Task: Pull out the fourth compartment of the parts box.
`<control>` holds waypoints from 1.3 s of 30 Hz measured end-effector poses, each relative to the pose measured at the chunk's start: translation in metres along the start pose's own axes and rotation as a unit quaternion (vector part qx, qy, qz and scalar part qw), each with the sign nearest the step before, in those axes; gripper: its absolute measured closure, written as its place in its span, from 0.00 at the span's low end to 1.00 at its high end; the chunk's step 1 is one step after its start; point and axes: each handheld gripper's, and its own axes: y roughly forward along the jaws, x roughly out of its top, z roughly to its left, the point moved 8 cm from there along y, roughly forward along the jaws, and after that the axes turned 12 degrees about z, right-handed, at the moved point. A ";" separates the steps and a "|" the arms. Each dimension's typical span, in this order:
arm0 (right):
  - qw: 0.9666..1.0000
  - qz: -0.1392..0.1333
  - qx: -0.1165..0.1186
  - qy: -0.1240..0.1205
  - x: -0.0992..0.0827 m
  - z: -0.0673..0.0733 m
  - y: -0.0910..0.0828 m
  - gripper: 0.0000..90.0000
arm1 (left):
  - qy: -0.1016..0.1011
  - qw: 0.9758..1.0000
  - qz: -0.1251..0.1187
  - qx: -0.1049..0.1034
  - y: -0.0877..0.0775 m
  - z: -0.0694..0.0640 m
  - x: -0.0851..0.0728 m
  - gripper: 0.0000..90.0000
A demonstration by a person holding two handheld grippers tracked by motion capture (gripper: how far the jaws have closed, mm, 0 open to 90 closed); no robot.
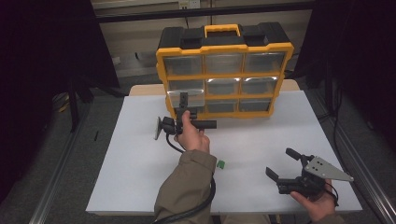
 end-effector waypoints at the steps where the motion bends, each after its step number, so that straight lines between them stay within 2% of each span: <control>1: 1.000 -0.003 0.000 0.000 0.001 0.000 0.000 0.01 | 0.001 1.000 0.002 0.001 -0.001 0.000 0.000 0.94; 2: 1.000 -0.004 0.000 0.001 0.001 0.000 0.000 0.01 | 0.009 1.000 0.006 0.002 -0.002 0.001 -0.001 0.94; 3: 1.000 -0.003 -0.001 0.003 0.001 0.000 0.000 0.01 | 0.001 1.000 0.001 -0.002 -0.002 0.000 0.000 0.94; 4: 1.000 -0.001 -0.001 0.000 0.000 0.000 0.000 0.01 | 0.003 1.000 0.006 0.000 -0.003 0.000 0.000 0.94; 6: 1.000 -0.002 -0.001 0.005 0.000 0.000 0.000 0.01 | 0.018 1.000 0.018 0.000 -0.006 0.002 -0.002 0.94; 7: 1.000 -0.002 -0.001 0.004 0.000 0.000 0.000 0.01 | 0.004 1.000 0.008 -0.006 -0.006 0.000 0.000 0.94; 8: 1.000 -0.002 -0.001 0.004 0.000 0.000 0.000 0.01 | 0.004 1.000 0.008 -0.006 -0.006 0.000 0.000 0.94; 9: 1.000 -0.002 -0.001 0.004 0.000 0.000 0.000 0.01 | 0.022 1.000 0.022 -0.002 -0.008 0.002 -0.002 0.94; 10: 1.000 -0.002 0.000 0.004 0.000 0.000 0.000 0.01 | 0.005 1.000 0.009 -0.005 -0.008 0.000 0.000 0.94; 11: 1.000 -0.001 -0.001 0.000 0.000 -0.001 0.000 0.01 | 0.004 1.000 0.010 -0.006 -0.008 0.000 -0.001 0.94; 12: 1.000 -0.001 -0.001 0.000 0.000 0.000 0.000 0.01 | 0.016 1.000 0.021 -0.001 -0.010 0.002 -0.002 0.94; 13: 1.000 0.000 -0.001 -0.001 0.000 0.000 0.000 0.01 | 0.002 1.000 0.007 -0.008 -0.009 -0.001 0.000 0.94; 14: 1.000 -0.001 -0.001 0.001 0.000 0.000 0.000 0.01 | 0.008 1.000 0.011 -0.008 -0.010 -0.001 -0.001 0.94; 15: 1.000 -0.001 -0.001 0.001 0.000 0.000 0.000 0.01 | 0.026 0.999 0.028 -0.003 -0.013 0.003 -0.003 0.94; 16: 1.000 -0.002 -0.002 0.003 0.001 0.000 0.000 0.01 | 0.015 1.000 0.018 -0.006 -0.013 0.001 -0.002 0.94; 17: 1.000 -0.002 -0.002 0.003 0.000 0.000 0.000 0.01 | 0.027 0.999 0.028 -0.004 -0.015 0.003 -0.003 0.94; 18: 1.000 -0.002 -0.002 0.003 0.000 0.000 0.000 0.01 | 0.006 1.000 0.015 -0.008 -0.014 0.000 -0.001 0.94; 21: 1.000 -0.002 -0.001 0.003 0.000 0.000 0.000 0.01 | 0.001 1.000 0.011 -0.011 -0.015 0.001 0.000 0.94; 27: 1.000 -0.001 -0.002 0.001 0.000 0.000 0.000 0.01 | 0.006 1.000 0.016 -0.013 -0.019 0.001 -0.001 0.94; 29: 1.000 0.000 0.000 0.000 0.000 0.001 0.000 0.01 | 0.014 1.000 0.022 -0.011 -0.021 0.002 -0.002 0.94; 32: 1.000 -0.001 -0.002 0.000 0.000 0.001 0.000 0.01 | 0.009 1.000 0.021 -0.014 -0.023 0.002 -0.002 0.94; 33: 1.000 0.000 0.000 0.000 0.000 0.000 0.000 0.01 | 0.025 0.999 0.033 -0.010 -0.024 0.005 -0.004 0.94; 34: 1.000 0.000 0.000 0.000 0.000 0.000 0.000 0.01 | 0.028 0.999 0.036 -0.011 -0.025 0.005 -0.005 0.94; 35: 1.000 0.000 0.000 0.000 0.000 0.001 0.000 0.01 | 0.006 1.000 0.019 -0.016 -0.024 0.002 -0.002 0.94; 39: 1.000 -0.002 -0.001 0.000 0.001 0.001 0.000 0.01 | 0.011 1.000 0.023 -0.013 -0.025 0.002 -0.004 0.94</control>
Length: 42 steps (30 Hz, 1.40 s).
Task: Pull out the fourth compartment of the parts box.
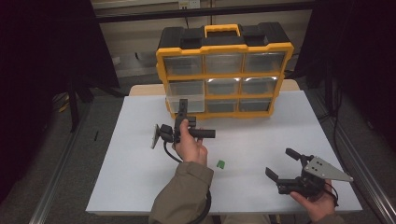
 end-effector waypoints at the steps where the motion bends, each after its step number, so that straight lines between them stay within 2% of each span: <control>1: 1.000 0.000 0.000 0.000 0.000 0.000 0.000 0.01 | -0.002 1.000 -0.001 0.000 0.000 0.000 0.000 0.94; 6: 1.000 0.002 -0.001 0.002 0.000 0.000 0.000 0.01 | 0.008 1.000 0.003 0.000 -0.003 0.001 0.000 0.94; 8: 1.000 0.001 -0.001 0.001 0.000 0.000 0.000 0.01 | 0.001 1.000 -0.002 -0.002 -0.003 0.000 0.001 0.94; 9: 1.000 0.001 -0.001 0.000 0.000 0.000 0.000 0.01 | 0.006 1.000 0.003 0.001 -0.003 0.001 0.000 0.94; 15: 1.000 0.001 -0.001 0.000 0.000 0.000 0.000 0.01 | 0.008 1.000 0.007 0.001 -0.006 0.003 -0.001 0.94; 16: 1.000 0.001 -0.001 0.001 0.000 0.000 0.000 0.01 | 0.002 1.000 0.003 0.001 -0.005 0.001 0.000 0.94; 21: 1.000 0.001 -0.001 0.001 0.000 0.000 -0.001 0.01 | 0.009 1.000 0.002 0.000 -0.006 0.001 0.000 0.93; 22: 1.000 0.001 -0.001 0.001 0.000 0.000 -0.001 0.01 | 0.015 1.000 0.009 -0.002 -0.007 0.002 -0.001 0.93; 23: 1.000 0.001 -0.001 0.000 0.000 0.000 -0.001 0.01 | 0.029 0.999 0.020 0.004 -0.008 0.004 -0.003 0.93; 24: 1.000 0.001 -0.001 0.000 0.000 0.000 0.000 0.01 | 0.016 1.000 0.009 0.000 -0.007 0.002 -0.001 0.93; 25: 1.000 0.001 -0.001 0.001 0.000 0.000 0.000 0.01 | 0.014 1.000 0.008 0.000 -0.007 0.002 -0.001 0.93; 33: 1.000 0.000 0.000 0.000 0.000 0.000 0.000 0.01 | 0.022 1.000 0.013 0.003 -0.009 0.004 -0.001 0.93; 34: 1.000 0.001 -0.001 0.001 0.000 0.000 -0.001 0.01 | 0.033 0.999 0.023 0.006 -0.010 0.005 -0.002 0.93; 35: 1.000 0.001 -0.001 0.000 0.000 0.000 0.000 0.01 | 0.014 1.000 0.007 0.000 -0.008 0.002 0.000 0.93; 42: 1.000 0.001 0.001 0.000 0.000 0.000 0.000 0.01 | 0.015 1.000 0.012 0.000 -0.009 0.002 0.000 0.93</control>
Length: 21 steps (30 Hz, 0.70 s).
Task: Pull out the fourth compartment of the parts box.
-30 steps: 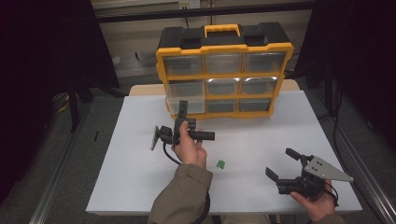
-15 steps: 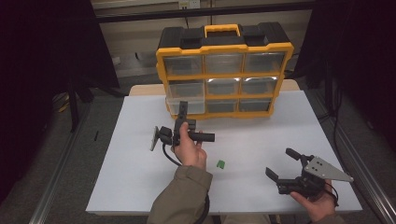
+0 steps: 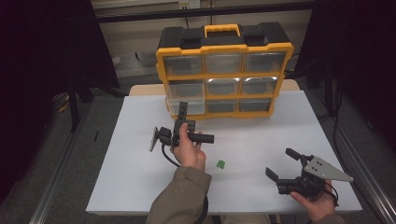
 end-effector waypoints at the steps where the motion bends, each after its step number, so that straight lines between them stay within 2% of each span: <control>1: 1.000 0.000 0.000 0.000 0.000 0.000 0.000 0.01 | 0.001 1.000 0.000 0.000 0.000 0.000 0.000 0.93; 13: 1.000 0.000 0.000 0.000 0.000 0.000 0.000 0.01 | 0.024 1.000 0.008 0.003 -0.001 0.001 0.000 0.90; 14: 1.000 0.000 0.000 0.001 0.000 0.000 0.000 0.01 | 0.039 0.999 0.022 0.010 -0.002 0.002 -0.002 0.88; 17: 1.000 0.000 0.000 0.001 0.000 0.000 0.000 0.01 | 0.048 0.999 0.019 0.008 -0.002 0.002 0.000 0.83; 21: 1.000 0.000 0.000 -0.001 0.000 0.000 0.000 0.01 | 0.073 0.997 0.027 0.008 -0.004 0.002 0.001 0.77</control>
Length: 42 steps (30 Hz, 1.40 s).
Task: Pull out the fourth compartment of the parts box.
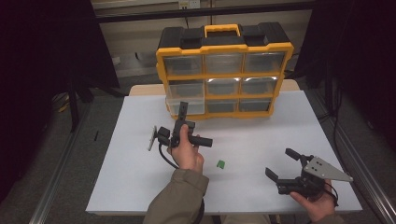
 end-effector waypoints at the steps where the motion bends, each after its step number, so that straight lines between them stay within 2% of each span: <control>1: 1.000 0.003 0.002 -0.009 -0.001 -0.001 0.000 0.01 | 0.006 1.000 0.000 -0.003 0.000 -0.001 0.000 0.77; 3: 1.000 0.002 0.002 -0.008 -0.001 0.000 0.000 0.01 | 0.020 1.000 0.006 -0.006 -0.001 -0.001 0.000 0.74; 5: 1.000 0.003 0.002 -0.008 -0.001 0.000 0.000 0.01 | 0.031 0.999 0.010 0.006 -0.002 0.001 0.000 0.71; 6: 1.000 0.001 0.001 -0.009 0.000 0.000 0.000 0.01 | 0.039 0.999 0.008 0.002 -0.002 0.000 0.001 0.71; 7: 1.000 0.002 0.001 -0.009 -0.001 -0.001 0.000 0.01 | 0.052 0.999 0.016 0.007 -0.003 0.002 0.000 0.71; 10: 1.000 0.001 0.002 -0.009 -0.001 0.000 0.000 0.01 | 0.066 0.998 0.023 0.006 -0.003 0.000 -0.001 0.67; 13: 1.000 0.003 0.003 -0.008 -0.001 0.000 0.000 0.01 | 0.095 0.995 0.033 0.010 -0.004 0.000 -0.001 0.63; 14: 1.000 0.001 0.002 -0.002 0.000 0.001 0.000 0.01 | 0.102 0.994 0.038 0.009 -0.005 0.000 -0.002 0.60; 17: 1.000 0.001 0.002 -0.004 0.000 0.000 0.000 0.01 | 0.097 0.994 0.045 0.008 -0.004 0.001 -0.003 0.55; 18: 1.000 0.002 0.002 -0.004 -0.001 0.000 0.000 0.01 | 0.108 0.993 0.054 0.010 -0.005 0.003 -0.004 0.54; 20: 1.000 0.003 0.002 -0.004 -0.001 0.000 0.000 0.01 | 0.115 0.992 0.057 0.010 -0.005 0.003 -0.004 0.52; 21: 1.000 0.001 0.003 -0.002 0.000 0.001 0.000 0.01 | 0.129 0.989 0.069 0.014 -0.006 0.005 -0.005 0.51; 22: 1.000 0.001 0.003 -0.003 0.000 0.001 0.000 0.01 | 0.120 0.991 0.066 0.013 -0.005 0.004 -0.005 0.50; 23: 1.000 0.002 0.003 -0.002 0.000 0.001 0.000 0.01 | 0.135 0.988 0.075 0.009 -0.007 0.006 -0.007 0.48; 24: 1.000 0.002 0.004 -0.004 -0.001 0.001 0.000 0.01 | 0.129 0.989 0.073 0.008 -0.006 0.005 -0.007 0.46; 25: 1.000 0.002 0.002 -0.004 -0.001 0.000 0.000 0.01 | 0.140 0.986 0.086 0.010 -0.007 0.006 -0.008 0.44; 29: 1.000 0.002 0.003 -0.002 0.000 0.001 0.000 0.01 | 0.165 0.981 0.099 0.005 -0.010 0.006 -0.009 0.37; 30: 1.000 0.002 0.002 -0.002 0.000 0.001 0.000 0.01 | 0.166 0.981 0.098 0.005 -0.010 0.005 -0.010 0.37; 32: 1.000 0.002 0.002 -0.003 -0.001 0.001 0.000 0.01 | 0.193 0.975 0.112 0.005 -0.012 0.005 -0.011 0.34; 33: 1.000 0.002 0.001 -0.003 -0.001 0.001 0.000 0.01 | 0.185 0.977 0.105 0.002 -0.011 0.003 -0.011 0.33; 34: 1.000 0.002 0.002 -0.002 -0.001 0.001 0.000 0.01 | 0.205 0.972 0.113 0.002 -0.012 0.004 -0.012 0.31; 36: 1.000 0.002 0.002 -0.004 -0.001 0.001 0.000 0.01 | 0.210 0.971 0.116 0.001 -0.013 0.004 -0.013 0.28; 38: 1.000 0.002 0.002 -0.002 0.000 0.001 0.000 0.01 | 0.224 0.967 0.123 0.006 -0.015 0.005 -0.013 0.25; 39: 1.000 0.002 0.002 -0.002 0.000 0.000 0.000 0.01 | 0.226 0.966 0.123 0.005 -0.015 0.005 -0.013 0.23; 40: 1.000 0.001 0.002 -0.003 0.000 0.000 0.000 0.01 | 0.237 0.962 0.133 0.006 -0.017 0.007 -0.014 0.23; 41: 1.000 0.002 0.002 -0.003 -0.001 0.000 0.001 0.01 | 0.242 0.961 0.132 0.008 -0.017 0.006 -0.013 0.21; 42: 1.000 0.002 0.001 -0.004 -0.001 0.001 0.000 0.01 | 0.237 0.963 0.128 0.007 -0.017 0.005 -0.013 0.19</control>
